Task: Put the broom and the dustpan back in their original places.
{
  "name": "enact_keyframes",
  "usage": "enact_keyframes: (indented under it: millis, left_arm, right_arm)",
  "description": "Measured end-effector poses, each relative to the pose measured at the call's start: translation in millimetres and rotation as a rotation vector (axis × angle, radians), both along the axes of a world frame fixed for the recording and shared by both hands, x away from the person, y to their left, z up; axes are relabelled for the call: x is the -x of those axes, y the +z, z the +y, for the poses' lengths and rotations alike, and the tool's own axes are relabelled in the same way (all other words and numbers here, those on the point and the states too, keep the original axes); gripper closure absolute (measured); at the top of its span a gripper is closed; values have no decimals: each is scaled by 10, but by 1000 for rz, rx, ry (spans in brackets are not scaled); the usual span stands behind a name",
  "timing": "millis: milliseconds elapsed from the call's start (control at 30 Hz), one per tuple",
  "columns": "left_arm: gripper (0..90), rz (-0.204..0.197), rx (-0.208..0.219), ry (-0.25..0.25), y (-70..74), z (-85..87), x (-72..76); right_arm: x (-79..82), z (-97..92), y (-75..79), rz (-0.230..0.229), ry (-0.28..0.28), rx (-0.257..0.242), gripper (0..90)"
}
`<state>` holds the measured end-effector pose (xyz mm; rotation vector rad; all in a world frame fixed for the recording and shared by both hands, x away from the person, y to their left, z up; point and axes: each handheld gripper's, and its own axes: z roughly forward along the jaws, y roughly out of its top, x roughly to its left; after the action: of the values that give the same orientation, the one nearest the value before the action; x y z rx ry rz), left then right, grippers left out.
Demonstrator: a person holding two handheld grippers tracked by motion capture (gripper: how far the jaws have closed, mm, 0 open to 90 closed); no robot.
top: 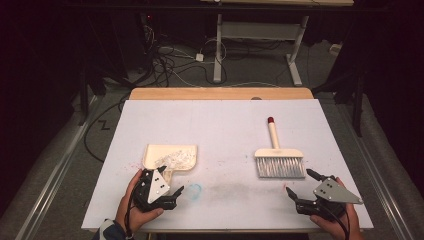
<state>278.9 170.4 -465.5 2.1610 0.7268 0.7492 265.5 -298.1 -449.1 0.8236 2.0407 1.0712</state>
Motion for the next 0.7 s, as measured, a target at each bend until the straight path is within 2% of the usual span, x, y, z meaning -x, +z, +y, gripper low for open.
enact_keyframes:
  millis: [133, 300, 533, 700]
  left_arm:
    - [173, 2, -11, -3, -7, -11, -9]
    - [173, 4, -14, 0, -9, -27, -29]
    - [173, 3, -19, -1, -13, -41, -17]
    - [173, 2, -14, 4, -8, -30, -15]
  right_arm:
    - [18, 0, 21, -13, -2, -7, 166]
    - [6, -8, 15, 4, 6, -5, 172]
    - [20, -20, 50, -13, -4, -15, 170]
    - [4, -21, 41, -3, -10, -16, 169]
